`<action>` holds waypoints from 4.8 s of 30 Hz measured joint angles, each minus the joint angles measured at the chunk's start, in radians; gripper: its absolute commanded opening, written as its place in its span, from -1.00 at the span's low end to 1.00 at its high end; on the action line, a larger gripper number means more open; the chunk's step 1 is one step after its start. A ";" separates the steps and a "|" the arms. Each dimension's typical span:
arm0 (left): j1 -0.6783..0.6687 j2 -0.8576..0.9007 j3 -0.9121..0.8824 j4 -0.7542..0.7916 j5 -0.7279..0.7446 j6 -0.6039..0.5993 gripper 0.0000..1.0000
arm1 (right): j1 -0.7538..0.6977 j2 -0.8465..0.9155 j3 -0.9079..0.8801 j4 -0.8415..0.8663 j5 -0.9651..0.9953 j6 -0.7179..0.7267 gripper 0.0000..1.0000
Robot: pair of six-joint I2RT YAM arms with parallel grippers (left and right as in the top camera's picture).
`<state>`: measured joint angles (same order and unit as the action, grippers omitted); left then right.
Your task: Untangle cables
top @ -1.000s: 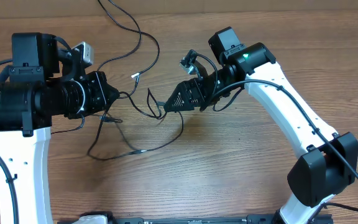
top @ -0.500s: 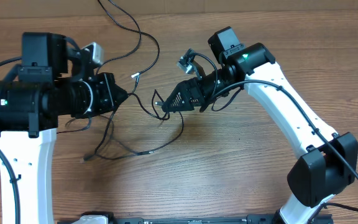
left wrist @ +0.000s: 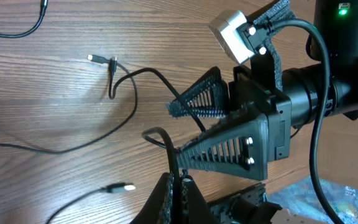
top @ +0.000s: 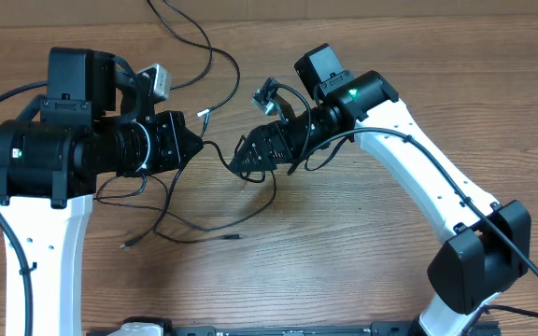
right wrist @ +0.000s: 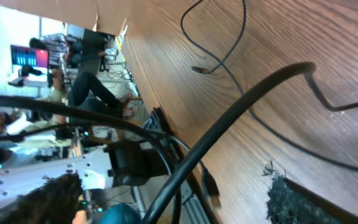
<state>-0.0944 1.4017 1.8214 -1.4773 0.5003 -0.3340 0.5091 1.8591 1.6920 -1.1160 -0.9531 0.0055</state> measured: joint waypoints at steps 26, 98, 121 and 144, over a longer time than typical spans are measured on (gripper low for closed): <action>0.000 0.000 0.000 -0.005 -0.014 0.002 1.00 | 0.000 0.000 0.000 -0.021 0.135 0.131 -0.92; 0.000 0.000 0.000 -0.053 -0.138 0.000 0.99 | -1.250 0.014 0.525 -0.469 1.034 0.674 -0.92; 0.000 0.000 0.000 -0.060 -0.138 0.000 0.99 | -0.995 0.018 0.032 -0.205 1.012 0.576 -0.11; 0.000 0.000 0.000 -0.061 -0.138 0.000 0.99 | -0.939 0.018 -0.064 -0.266 0.994 0.562 1.00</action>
<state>-0.0944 1.4021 1.8214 -1.5383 0.3618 -0.3340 -0.4297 1.8771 1.6283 -1.3815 0.0410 0.5678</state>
